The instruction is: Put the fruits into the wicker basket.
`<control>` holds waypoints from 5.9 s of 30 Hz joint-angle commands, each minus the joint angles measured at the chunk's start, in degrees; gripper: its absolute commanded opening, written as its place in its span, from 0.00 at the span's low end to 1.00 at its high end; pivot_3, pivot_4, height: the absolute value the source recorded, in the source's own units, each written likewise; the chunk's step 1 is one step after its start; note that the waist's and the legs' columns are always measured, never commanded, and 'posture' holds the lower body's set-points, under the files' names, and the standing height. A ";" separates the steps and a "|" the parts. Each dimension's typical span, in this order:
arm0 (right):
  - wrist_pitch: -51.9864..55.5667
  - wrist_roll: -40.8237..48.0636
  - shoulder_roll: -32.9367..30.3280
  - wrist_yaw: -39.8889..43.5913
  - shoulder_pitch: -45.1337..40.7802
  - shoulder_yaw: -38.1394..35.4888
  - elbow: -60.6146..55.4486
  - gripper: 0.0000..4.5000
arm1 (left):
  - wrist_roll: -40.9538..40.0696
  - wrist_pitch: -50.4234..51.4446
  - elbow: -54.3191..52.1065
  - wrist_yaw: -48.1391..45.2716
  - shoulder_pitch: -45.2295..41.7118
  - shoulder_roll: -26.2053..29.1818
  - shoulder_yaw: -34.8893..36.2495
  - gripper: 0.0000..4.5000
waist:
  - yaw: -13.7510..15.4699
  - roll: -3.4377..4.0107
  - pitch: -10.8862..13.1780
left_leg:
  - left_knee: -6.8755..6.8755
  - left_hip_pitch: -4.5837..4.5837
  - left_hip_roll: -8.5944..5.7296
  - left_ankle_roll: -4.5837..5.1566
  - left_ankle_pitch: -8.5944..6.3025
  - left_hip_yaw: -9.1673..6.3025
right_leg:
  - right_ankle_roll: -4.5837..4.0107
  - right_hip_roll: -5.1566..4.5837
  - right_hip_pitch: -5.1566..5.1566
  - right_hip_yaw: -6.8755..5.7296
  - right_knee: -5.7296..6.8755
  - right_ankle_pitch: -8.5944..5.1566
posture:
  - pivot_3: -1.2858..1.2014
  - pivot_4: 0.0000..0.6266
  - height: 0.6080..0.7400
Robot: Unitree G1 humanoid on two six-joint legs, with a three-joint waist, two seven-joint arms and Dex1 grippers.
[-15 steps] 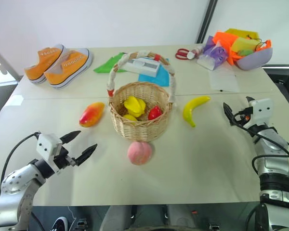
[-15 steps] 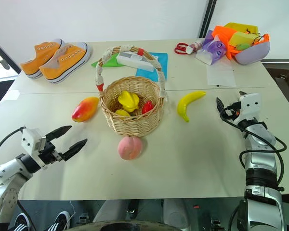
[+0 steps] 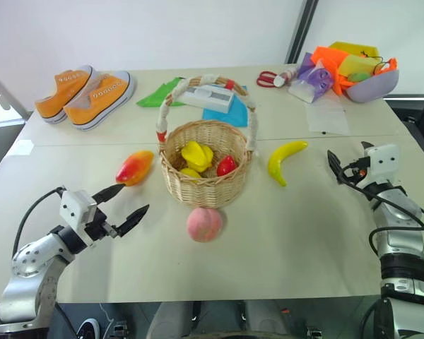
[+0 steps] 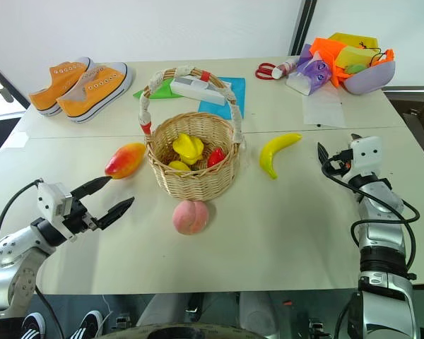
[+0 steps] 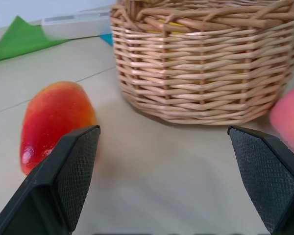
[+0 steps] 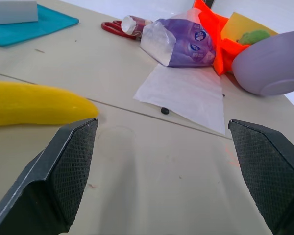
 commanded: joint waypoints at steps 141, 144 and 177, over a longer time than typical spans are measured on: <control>62.79 38.77 -2.78 20.97 -14.88 14.74 -53.39 0.85 | -13.35 3.77 -4.37 -13.34 0.90 4.75 3.86 1.00 | 1.24 -0.09 0.00 | -0.06 -0.26 0.05 0.08 -0.06 -0.09 | -0.07 -0.01 -0.18 -0.09 -0.26 0.03 | 0.52 0.24 1.00; 62.25 42.01 -8.52 28.84 -8.81 14.11 -56.72 0.85 | -14.64 5.08 -5.48 -15.98 3.42 6.77 4.79 1.00 | 1.45 -0.10 0.00 | -0.07 -0.27 0.03 0.18 -0.12 -0.10 | -0.09 -0.05 -0.11 -0.12 -0.38 0.01 | 0.52 0.24 1.00; 20.04 1.63 1.98 41.80 -6.41 42.34 -38.73 0.85 | -10.36 0.69 -8.29 -23.03 8.99 8.96 2.32 1.00 | 0.08 -0.14 0.02 | -0.05 -0.22 0.08 0.08 -0.08 -0.07 | -0.24 -0.01 -0.16 -0.10 -0.30 -0.07 | 0.52 0.24 1.00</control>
